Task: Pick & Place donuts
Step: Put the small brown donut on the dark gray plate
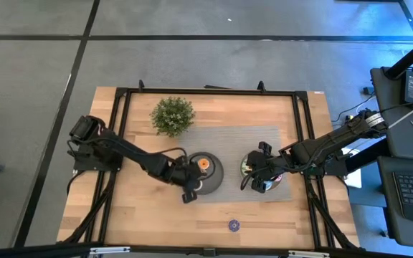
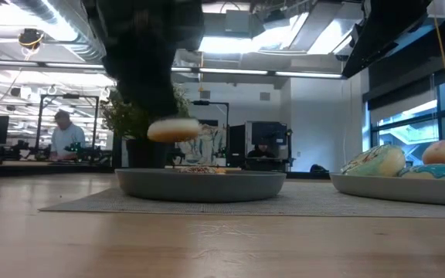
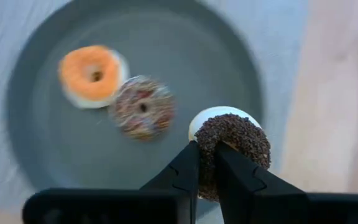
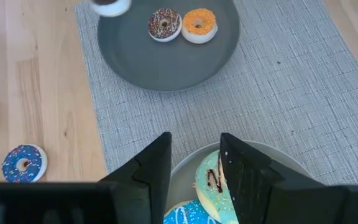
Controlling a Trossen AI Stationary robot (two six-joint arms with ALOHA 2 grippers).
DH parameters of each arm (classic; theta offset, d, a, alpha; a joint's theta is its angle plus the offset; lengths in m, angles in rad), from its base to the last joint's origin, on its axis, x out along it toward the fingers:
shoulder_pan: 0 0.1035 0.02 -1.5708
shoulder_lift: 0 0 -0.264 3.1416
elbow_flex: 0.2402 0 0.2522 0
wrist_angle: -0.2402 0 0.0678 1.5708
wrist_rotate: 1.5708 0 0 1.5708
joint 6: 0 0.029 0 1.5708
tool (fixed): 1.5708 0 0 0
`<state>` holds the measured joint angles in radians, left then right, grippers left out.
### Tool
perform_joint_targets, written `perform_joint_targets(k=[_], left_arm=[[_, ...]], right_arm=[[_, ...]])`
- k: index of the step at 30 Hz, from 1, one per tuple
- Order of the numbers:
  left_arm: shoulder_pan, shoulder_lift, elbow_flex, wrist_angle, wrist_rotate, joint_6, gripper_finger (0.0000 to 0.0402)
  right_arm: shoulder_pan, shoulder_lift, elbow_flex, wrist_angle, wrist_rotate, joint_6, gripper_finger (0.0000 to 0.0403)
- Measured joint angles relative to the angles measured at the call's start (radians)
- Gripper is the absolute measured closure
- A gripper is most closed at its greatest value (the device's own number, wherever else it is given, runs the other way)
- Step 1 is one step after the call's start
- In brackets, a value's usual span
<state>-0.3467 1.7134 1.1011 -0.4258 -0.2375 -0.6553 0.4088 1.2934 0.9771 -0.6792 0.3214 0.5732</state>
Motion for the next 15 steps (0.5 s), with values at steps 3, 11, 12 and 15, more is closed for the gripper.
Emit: perform_joint_targets(k=[3, 11, 12, 15], left_arm=[[0.021, 0.000, 0.000, -0.070, -0.008, 0.003, 0.0366], [0.044, 0.000, -0.001, -0.109, -0.176, 0.003, 0.0361], [0.046, 0.000, -0.001, -0.111, -0.206, 0.003, 0.0362], [0.065, 0.000, -0.001, -0.130, -0.240, -0.069, 0.0365]], right_arm=[[0.000, 0.000, 0.000, 0.000, 0.000, 0.001, 0.0263], [0.000, 0.000, 0.000, 0.000, 0.000, 0.000, 0.0263], [0.000, 0.000, 0.000, 0.000, 0.000, -0.001, 0.0263], [0.000, 0.000, 0.000, 0.000, 0.000, -0.002, 0.0263]])
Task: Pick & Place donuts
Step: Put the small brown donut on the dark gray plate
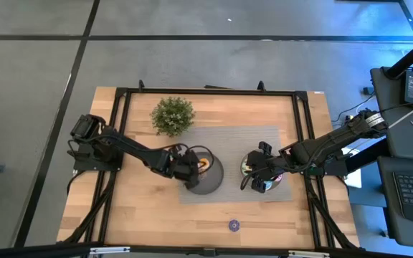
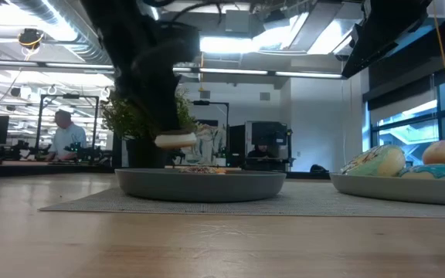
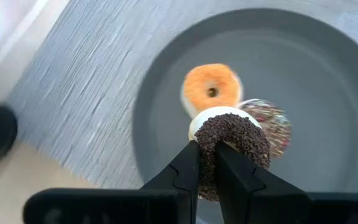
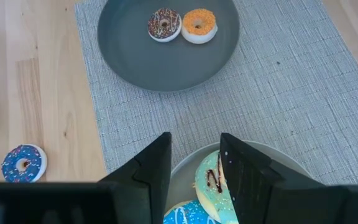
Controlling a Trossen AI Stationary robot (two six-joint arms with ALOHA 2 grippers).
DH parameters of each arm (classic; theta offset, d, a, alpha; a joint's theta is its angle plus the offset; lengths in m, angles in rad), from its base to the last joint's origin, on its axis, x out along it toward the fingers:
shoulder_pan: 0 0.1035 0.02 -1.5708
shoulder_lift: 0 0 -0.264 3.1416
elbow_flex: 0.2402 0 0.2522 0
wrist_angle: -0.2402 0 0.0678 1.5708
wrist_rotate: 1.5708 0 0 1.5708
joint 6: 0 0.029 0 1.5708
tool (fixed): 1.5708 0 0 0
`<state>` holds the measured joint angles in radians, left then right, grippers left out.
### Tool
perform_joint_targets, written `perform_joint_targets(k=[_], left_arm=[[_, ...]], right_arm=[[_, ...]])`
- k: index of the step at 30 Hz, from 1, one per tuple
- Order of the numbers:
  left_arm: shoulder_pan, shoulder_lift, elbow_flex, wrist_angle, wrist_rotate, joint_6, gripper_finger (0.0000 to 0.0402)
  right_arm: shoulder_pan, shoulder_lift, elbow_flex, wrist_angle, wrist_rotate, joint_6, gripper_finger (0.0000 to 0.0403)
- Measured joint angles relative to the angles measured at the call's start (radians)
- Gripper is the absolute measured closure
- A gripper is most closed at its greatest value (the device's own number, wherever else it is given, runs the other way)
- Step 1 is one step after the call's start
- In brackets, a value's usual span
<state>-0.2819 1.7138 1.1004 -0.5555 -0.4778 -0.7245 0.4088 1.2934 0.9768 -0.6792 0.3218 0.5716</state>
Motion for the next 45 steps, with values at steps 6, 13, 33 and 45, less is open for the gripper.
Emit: perform_joint_targets(k=[6, 13, 33, 45], left_arm=[[0.030, 0.001, 0.000, -0.025, 0.017, -0.130, 0.0362], [0.029, 0.011, 0.000, -0.016, 0.007, -0.232, 0.0352], [0.038, 0.107, -0.001, 0.033, 0.055, -0.289, 0.0293], [0.076, 0.090, -0.001, 0.009, 0.107, -0.252, 0.0240]], right_arm=[[0.000, 0.000, 0.000, 0.000, 0.000, 0.000, 0.0263], [0.000, 0.000, 0.000, -0.001, 0.000, -0.005, 0.0263], [0.000, 0.000, 0.000, -0.007, 0.001, -0.004, 0.0263], [0.000, 0.000, 0.000, -0.007, 0.000, -0.005, 0.0263]])
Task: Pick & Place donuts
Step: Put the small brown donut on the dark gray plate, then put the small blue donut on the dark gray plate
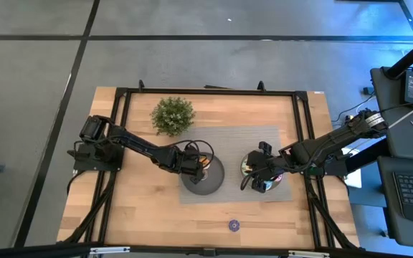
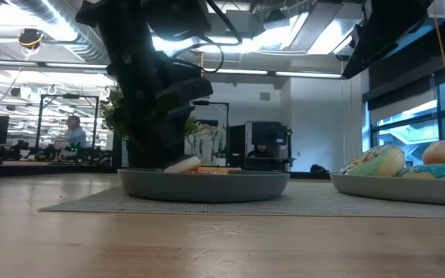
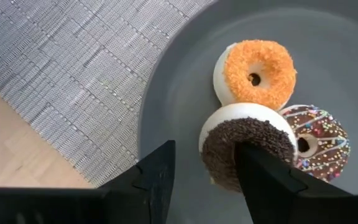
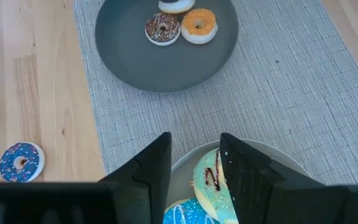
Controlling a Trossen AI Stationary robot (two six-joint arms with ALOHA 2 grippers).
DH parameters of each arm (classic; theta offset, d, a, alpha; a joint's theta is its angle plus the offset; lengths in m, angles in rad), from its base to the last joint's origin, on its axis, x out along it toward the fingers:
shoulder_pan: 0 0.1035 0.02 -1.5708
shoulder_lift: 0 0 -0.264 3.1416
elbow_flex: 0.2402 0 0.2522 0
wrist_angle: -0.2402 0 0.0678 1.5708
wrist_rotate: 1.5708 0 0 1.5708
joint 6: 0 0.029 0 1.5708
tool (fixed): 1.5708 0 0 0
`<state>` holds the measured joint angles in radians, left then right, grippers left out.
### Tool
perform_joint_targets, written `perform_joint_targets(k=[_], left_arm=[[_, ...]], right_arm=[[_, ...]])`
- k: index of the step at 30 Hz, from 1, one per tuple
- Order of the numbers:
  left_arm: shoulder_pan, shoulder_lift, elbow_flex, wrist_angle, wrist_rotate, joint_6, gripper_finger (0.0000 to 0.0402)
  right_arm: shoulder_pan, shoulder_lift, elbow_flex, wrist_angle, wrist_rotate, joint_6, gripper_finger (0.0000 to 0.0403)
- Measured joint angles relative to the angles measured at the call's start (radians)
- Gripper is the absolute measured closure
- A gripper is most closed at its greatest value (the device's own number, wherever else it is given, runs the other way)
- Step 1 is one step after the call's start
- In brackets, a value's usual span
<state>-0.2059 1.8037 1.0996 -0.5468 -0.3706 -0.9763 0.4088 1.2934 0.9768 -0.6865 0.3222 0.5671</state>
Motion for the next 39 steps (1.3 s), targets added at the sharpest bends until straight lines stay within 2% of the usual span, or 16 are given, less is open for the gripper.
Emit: perform_joint_targets(k=[11, 20, 25, 32, 39], left_arm=[[0.005, -0.004, 0.000, -0.012, 0.028, 0.020, 0.0240], [0.004, -0.059, 0.001, -0.062, -0.003, 0.037, 0.0240], [-0.018, -0.115, 0.001, -0.041, -0.062, 0.023, 0.0240], [-0.123, -0.228, 0.001, 0.098, -0.191, 0.079, 0.0240], [-0.236, -0.258, 0.001, 0.327, -0.222, 0.190, 0.0240]], right_arm=[[0.000, 0.000, 0.000, 0.000, 0.000, 0.001, 0.0263], [0.000, 0.000, 0.000, 0.003, -0.001, 0.007, 0.0263], [0.001, 0.000, 0.000, 0.050, -0.016, 0.027, 0.0263], [0.085, 0.048, 0.000, 0.198, -0.063, -0.031, 0.0263], [0.183, 0.224, 0.000, 0.383, -0.163, -0.063, 0.0263]])
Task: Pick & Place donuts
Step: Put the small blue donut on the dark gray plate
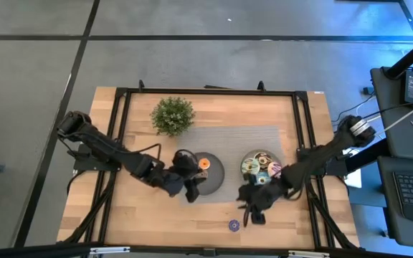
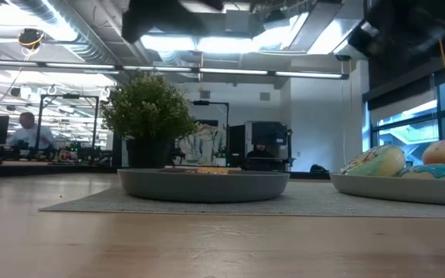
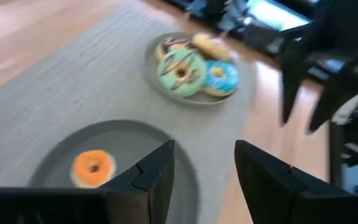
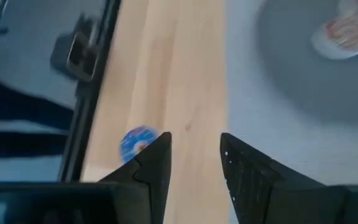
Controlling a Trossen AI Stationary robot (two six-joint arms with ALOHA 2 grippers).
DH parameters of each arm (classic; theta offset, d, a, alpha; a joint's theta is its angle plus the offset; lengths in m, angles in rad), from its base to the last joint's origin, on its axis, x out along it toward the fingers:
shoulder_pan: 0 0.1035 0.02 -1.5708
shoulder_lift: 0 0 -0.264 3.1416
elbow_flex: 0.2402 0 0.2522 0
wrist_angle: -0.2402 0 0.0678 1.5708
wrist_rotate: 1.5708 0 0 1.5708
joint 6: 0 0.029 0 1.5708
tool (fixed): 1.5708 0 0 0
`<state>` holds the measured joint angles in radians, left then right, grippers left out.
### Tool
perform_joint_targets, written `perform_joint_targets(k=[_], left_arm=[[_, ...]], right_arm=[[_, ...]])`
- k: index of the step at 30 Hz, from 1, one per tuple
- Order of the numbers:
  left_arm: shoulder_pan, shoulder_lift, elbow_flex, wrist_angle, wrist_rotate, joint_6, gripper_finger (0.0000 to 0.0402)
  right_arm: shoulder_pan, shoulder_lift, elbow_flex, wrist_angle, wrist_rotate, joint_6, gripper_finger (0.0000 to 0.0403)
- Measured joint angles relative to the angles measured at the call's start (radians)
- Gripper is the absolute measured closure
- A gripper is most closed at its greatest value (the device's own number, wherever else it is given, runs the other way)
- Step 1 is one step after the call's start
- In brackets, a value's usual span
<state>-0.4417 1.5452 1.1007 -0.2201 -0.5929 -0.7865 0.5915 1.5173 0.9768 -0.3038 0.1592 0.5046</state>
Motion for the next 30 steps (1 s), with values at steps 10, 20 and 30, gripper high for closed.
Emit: perform_joint_targets(k=[10, 20, 30], left_arm=[[-0.063, 0.008, 0.000, 0.028, -0.028, -0.039, 0.0240], [-0.077, 0.008, 0.000, 0.029, -0.044, -0.049, 0.0240], [-0.080, 0.008, 0.000, 0.019, -0.044, -0.056, 0.0240]], right_arm=[[0.080, 0.211, 0.000, 0.170, -0.068, 0.032, 0.0263], [0.088, 0.358, 0.069, 0.187, -0.051, 0.014, 0.0263], [0.089, 0.404, 0.085, 0.170, -0.056, 0.072, 0.0280]])
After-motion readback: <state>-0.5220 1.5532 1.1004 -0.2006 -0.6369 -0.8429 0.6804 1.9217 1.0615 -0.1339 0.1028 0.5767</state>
